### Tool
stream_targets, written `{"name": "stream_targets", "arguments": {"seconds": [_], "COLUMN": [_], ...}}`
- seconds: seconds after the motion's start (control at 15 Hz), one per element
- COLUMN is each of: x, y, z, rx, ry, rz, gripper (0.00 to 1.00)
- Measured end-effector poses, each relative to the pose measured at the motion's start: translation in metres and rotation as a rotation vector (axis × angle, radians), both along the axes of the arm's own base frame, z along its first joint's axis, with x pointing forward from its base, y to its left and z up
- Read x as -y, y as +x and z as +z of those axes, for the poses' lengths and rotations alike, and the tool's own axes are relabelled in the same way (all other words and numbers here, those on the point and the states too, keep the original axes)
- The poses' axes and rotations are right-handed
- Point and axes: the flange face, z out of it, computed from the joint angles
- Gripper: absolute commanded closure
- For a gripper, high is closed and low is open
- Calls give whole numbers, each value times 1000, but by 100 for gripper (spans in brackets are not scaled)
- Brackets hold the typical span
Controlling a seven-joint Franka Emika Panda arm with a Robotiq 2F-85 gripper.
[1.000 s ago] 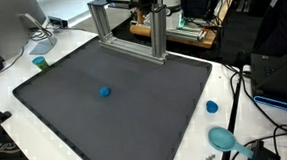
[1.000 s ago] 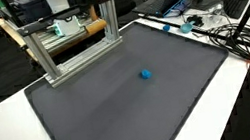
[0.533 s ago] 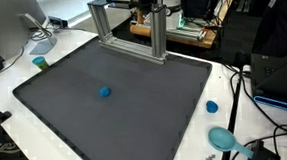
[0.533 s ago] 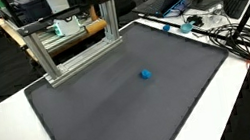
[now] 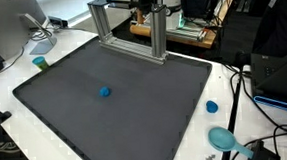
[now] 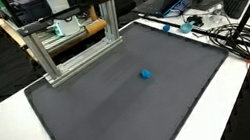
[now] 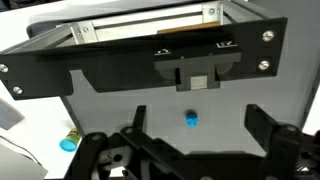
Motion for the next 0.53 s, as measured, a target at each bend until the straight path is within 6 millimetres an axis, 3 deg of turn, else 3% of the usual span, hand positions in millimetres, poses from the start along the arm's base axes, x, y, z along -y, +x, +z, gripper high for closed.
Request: {"name": "stream_targets", "arguments": {"seconds": [0.53], "x": [-1], "y": [0], "z": [-4], "rx": [-2], "ry": [-8], "rz": [6], "gripper": [0]}}
